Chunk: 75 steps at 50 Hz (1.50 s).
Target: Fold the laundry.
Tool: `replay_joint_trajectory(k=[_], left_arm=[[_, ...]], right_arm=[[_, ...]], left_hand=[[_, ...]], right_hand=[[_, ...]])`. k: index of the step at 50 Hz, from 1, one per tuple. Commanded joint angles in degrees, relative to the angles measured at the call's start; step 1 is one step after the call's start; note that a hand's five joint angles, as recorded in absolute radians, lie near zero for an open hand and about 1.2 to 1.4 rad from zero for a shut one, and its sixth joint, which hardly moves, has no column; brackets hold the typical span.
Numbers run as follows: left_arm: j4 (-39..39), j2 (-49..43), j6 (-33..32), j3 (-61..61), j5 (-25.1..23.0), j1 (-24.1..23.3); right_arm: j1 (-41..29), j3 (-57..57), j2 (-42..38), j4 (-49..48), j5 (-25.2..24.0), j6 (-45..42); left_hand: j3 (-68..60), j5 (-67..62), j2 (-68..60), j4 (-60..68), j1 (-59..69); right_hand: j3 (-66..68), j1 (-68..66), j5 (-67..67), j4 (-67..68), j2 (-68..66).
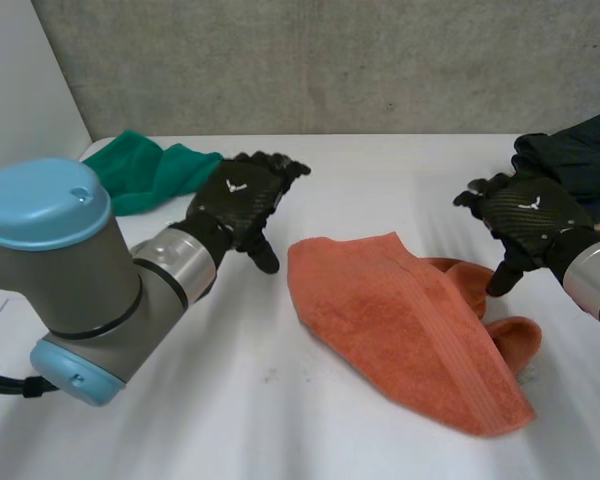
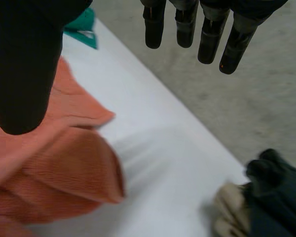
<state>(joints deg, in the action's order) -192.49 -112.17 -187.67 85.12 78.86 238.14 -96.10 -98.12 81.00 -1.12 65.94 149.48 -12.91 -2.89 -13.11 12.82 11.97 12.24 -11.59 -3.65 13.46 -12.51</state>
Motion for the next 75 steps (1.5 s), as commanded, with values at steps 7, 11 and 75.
replay_joint_trajectory(k=[7, 11, 75], left_arm=[[0.80, -15.79, -0.33, -11.98, -0.38, -8.83], [1.07, -19.40, -1.56, -14.98, -0.46, -10.85], [-1.67, 11.96, -8.77, 16.49, 4.64, 3.91]], right_arm=[[0.30, 6.71, -7.96, 10.87, 1.30, -5.07], [0.30, 7.32, -11.99, 8.95, 1.12, -9.46], [-7.96, 2.67, -10.95, -12.07, 6.40, 0.11]], left_hand=[[-9.57, -9.60, -9.38, 9.67, 10.52], [-13.78, -13.81, -13.59, 13.88, 14.73], [-24.22, -24.24, -24.03, 24.31, 25.17]], right_hand=[[-2.24, 1.59, 3.65, -3.46, 2.51], [-2.24, 1.59, 3.65, -3.46, 2.51], [67.76, -68.41, -66.35, 66.54, -67.49]])
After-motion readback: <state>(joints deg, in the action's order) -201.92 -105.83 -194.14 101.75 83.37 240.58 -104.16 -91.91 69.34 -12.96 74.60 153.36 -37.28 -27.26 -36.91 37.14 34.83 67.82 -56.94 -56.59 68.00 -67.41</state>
